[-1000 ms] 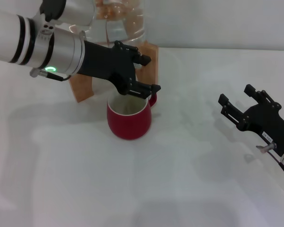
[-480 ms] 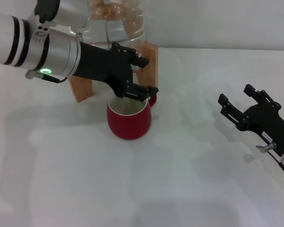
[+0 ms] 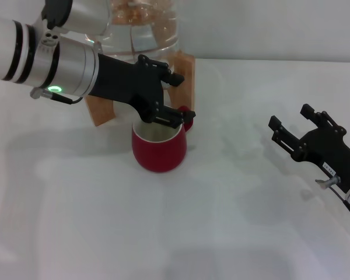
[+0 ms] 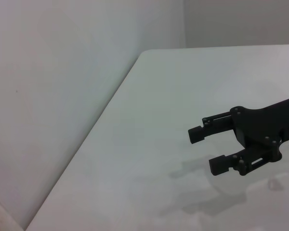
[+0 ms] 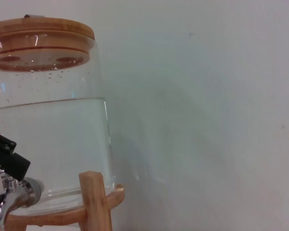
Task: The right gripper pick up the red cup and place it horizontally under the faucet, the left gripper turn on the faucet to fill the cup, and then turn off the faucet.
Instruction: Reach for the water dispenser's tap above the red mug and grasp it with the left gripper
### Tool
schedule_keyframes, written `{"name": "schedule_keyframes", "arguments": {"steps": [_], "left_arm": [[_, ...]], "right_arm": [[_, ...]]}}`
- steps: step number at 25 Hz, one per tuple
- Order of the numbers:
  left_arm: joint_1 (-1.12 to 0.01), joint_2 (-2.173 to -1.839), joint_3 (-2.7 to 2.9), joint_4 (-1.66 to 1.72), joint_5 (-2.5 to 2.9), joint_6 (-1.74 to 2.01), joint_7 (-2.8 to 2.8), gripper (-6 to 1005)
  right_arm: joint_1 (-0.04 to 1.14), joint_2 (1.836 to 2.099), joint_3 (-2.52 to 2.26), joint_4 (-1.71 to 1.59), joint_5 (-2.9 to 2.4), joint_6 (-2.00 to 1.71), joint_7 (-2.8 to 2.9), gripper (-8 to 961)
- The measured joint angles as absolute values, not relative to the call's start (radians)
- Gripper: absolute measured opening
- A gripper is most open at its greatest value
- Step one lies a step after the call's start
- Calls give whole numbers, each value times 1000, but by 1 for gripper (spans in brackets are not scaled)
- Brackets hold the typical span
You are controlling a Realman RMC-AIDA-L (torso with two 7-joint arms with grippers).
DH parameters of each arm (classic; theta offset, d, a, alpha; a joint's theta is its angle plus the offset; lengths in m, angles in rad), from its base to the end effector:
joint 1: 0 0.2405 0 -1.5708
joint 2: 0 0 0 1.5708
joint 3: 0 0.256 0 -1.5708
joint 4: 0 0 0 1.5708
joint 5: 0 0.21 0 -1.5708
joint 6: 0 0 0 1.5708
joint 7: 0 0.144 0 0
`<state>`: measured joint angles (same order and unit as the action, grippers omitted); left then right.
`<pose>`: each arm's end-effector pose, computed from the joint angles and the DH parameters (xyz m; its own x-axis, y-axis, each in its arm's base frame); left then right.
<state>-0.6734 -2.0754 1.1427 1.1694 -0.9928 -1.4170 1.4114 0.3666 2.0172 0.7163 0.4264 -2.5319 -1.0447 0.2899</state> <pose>-0.1391 0.3876 0.0100 0.9942 0.0326 0.1027 0.0606 -0.9574 -0.2825 0.2829 0.3137 -0.0632 0.6471 -0.0702 -0.7591 -0.6897 -0.4783 -0.5437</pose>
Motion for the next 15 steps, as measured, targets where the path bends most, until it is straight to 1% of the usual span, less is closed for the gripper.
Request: {"name": "schedule_keyframes", "arguments": {"steps": [15], "left_arm": [[-662,-2075,1139,1203,-992,-1451,1393,756]], "right_arm": [[368,2017,716,426,-2533,-1045,290,803]]}}
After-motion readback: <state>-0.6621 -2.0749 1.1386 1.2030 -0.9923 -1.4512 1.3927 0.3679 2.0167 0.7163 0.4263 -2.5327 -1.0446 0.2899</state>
